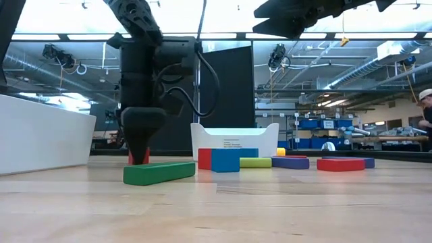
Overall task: Sort blocks by size
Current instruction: Put the square red block into the bottom white bin
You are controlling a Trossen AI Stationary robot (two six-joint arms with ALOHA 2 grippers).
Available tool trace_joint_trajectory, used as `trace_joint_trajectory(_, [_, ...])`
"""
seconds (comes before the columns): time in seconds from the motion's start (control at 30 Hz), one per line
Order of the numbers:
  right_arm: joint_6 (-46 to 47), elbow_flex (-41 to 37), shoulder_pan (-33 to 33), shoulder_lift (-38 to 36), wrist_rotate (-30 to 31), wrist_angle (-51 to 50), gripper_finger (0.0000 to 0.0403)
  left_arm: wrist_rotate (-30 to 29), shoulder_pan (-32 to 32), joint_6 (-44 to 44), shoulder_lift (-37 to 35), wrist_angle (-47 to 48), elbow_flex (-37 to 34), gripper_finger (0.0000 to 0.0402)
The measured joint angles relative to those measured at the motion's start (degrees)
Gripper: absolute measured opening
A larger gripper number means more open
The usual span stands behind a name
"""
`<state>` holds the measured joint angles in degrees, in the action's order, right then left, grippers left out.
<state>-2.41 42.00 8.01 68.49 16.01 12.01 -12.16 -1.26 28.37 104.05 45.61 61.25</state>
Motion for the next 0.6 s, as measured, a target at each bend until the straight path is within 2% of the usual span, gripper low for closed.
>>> trace_joint_trajectory(0.17, [0.24, 0.00, 0.00, 0.00, 0.00, -0.02, 0.0316, 0.07, -0.02, 0.08, 0.08, -0.06, 0.02, 0.0313])
trace_joint_trajectory(0.27, [0.19, 0.00, 0.00, 0.00, 0.00, -0.02, 0.0316, 0.31, 0.00, 0.10, 0.11, -0.54, 0.02, 0.0291])
trace_joint_trajectory(0.4, [0.17, 0.00, 0.00, 0.00, 0.01, 0.00, 0.0316, 0.27, 0.17, 0.23, 0.15, -1.29, 0.04, 0.0234])
trace_joint_trajectory(0.57, [0.86, 0.00, 0.00, 0.00, 0.00, 0.02, 0.0316, -0.01, 0.31, 0.30, 0.20, -1.59, 0.14, 0.0137])
trace_joint_trajectory(0.6, [0.96, 0.00, 0.00, 0.00, 0.01, 0.02, 0.0316, -0.13, 0.31, 0.32, 0.20, -1.73, 0.14, 0.0135])
